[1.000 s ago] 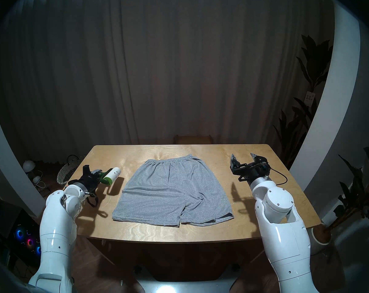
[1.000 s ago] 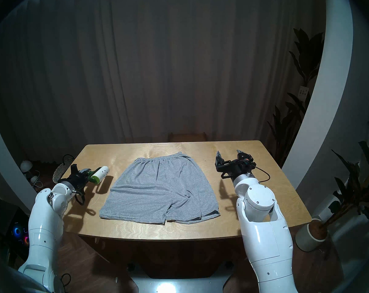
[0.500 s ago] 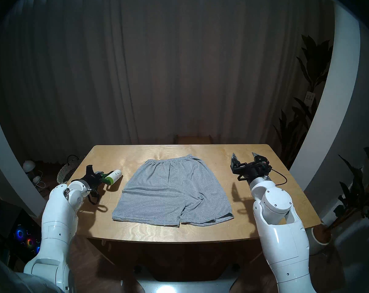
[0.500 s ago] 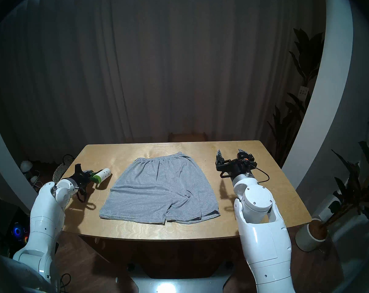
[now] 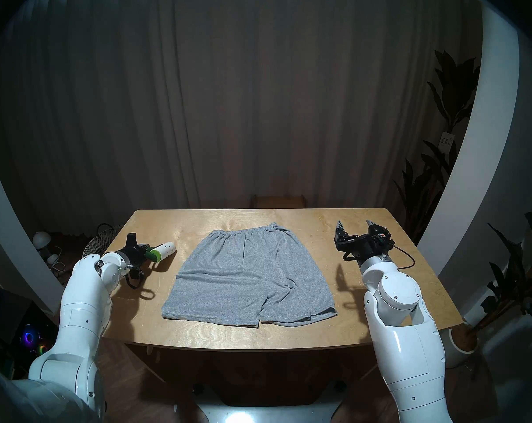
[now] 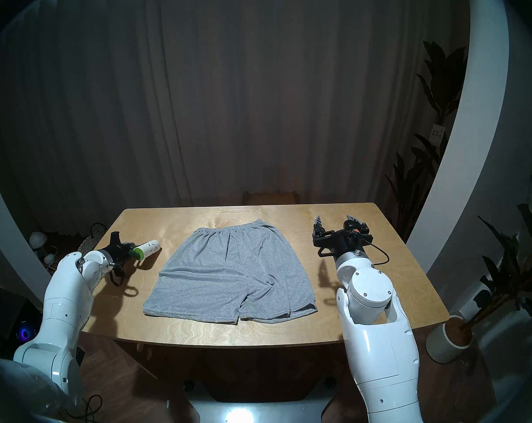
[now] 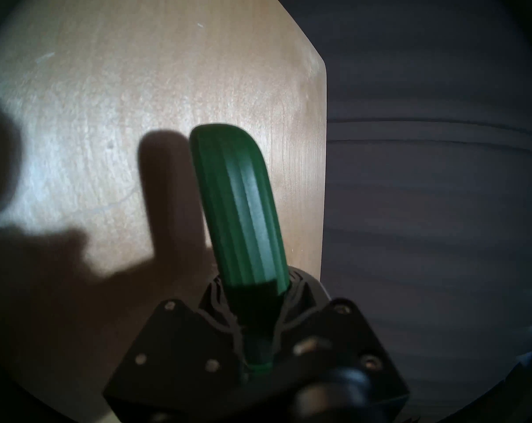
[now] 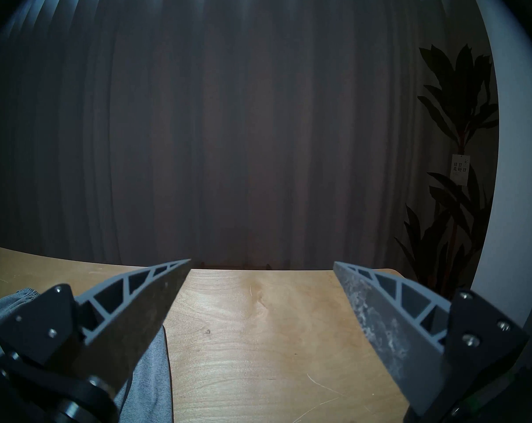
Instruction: Remove lint and debris from pants with a lint roller
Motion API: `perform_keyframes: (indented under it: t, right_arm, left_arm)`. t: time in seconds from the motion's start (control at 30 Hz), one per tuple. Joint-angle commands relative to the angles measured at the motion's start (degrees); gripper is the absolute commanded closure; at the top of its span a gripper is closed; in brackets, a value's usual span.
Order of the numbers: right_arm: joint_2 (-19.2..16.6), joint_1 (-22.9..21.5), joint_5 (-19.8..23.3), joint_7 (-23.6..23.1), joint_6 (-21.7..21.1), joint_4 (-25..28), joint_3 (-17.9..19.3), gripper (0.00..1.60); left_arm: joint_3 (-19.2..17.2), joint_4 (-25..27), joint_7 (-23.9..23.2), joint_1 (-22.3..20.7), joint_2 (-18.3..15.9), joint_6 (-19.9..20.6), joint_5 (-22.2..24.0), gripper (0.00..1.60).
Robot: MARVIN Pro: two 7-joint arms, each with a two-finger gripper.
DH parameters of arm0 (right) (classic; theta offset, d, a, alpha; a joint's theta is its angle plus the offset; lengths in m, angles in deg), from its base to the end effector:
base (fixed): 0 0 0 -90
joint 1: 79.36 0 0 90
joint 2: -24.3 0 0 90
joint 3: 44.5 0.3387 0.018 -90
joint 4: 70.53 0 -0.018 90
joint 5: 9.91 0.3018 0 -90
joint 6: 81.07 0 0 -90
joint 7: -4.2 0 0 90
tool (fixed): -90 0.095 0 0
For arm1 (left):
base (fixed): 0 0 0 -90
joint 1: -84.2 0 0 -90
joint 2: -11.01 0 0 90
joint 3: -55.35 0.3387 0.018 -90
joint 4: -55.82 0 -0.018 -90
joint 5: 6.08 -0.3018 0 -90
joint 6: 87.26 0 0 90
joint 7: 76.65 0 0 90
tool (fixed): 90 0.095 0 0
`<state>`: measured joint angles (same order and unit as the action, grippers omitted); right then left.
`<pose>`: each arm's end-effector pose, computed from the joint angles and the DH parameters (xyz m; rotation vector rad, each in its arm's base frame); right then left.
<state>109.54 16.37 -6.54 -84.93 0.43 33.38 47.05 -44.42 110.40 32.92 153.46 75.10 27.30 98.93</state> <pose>0.3804 -0.0345 -0.3123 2.1996 0.0019 2.1907 0.4780 0.2668 -0.3850 1.6203 1.5288 0.9162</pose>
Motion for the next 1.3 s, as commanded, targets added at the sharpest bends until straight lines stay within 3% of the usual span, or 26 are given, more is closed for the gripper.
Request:
perform_keyframes:
  t: [0.0,0.6,0.63,0.73,0.8,0.9,0.93,1.0,1.03,1.07,1.13,1.17,1.2,1.27]
  right_arm:
    - [0.4,-0.1,0.4,0.0,1.0,1.4,0.0,0.0]
    - [-0.1,-1.1,0.7,-0.7,1.5,0.2,-0.2,0.0]
    - [-0.1,-1.2,0.8,-0.7,1.5,0.1,-0.2,0.0]
    - [-0.1,-1.1,0.8,-0.9,1.3,0.2,-0.2,0.0]
    - [-0.1,-1.1,0.8,-0.9,1.3,0.2,-0.2,0.0]
    - [-0.1,-1.0,0.9,-1.1,1.8,-0.1,0.0,0.0]
    - [-0.2,-1.0,0.9,-1.1,1.8,-0.1,0.0,0.0]
    - [-0.1,-0.9,0.9,-1.1,1.6,0.1,0.0,0.0]
    - [-0.2,-0.9,0.9,-1.1,1.7,0.1,0.0,0.0]
    - [-0.2,-0.8,0.9,-1.2,1.8,0.1,0.1,0.0]
    - [-0.2,-0.6,0.9,-1.3,1.7,0.4,0.1,0.0]
    - [-0.3,-0.6,0.8,-1.3,1.7,0.5,0.1,0.0]
    - [-0.3,-0.6,0.8,-1.3,1.6,0.6,0.1,0.0]
    - [-0.4,-0.5,0.8,-1.4,1.6,0.6,0.0,0.0]
  left_arm:
    - [0.4,1.4,0.8,-0.8,-1.1,0.0,-0.8,1.6]
    - [0.3,4.7,3.9,2.4,-0.5,-1.8,-1.1,1.57]
    - [0.3,4.9,3.9,2.6,-0.5,-1.8,-1.1,1.38]
    - [0.4,5.7,4.2,3.3,-0.4,-2.1,-1.2,1.36]
    - [0.4,6.2,4.3,3.6,-0.3,-2.2,-1.1,1.1]
    - [0.5,6.7,4.3,3.9,-0.3,-2.5,-1.4,1.05]
    - [0.6,6.9,4.5,4.0,-0.3,-2.7,-1.6,0.84]
    - [0.6,6.9,4.5,4.2,-0.3,-2.8,-1.7,0.85]
    - [0.6,6.9,4.5,4.2,-0.3,-2.8,-1.7,0.65]
    - [0.5,7.0,4.5,4.3,-0.4,-2.9,-1.7,0.56]
    - [0.4,7.2,4.5,4.5,-0.6,-2.9,-1.7,0.5]
    - [0.3,7.5,4.5,4.7,-0.6,-2.9,-1.7,0.24]
    - [0.2,7.8,4.6,4.9,-0.7,-2.9,-1.7,0.13]
    - [0.0,8.6,4.8,5.5,-0.8,-3.0,-1.5,0.14]
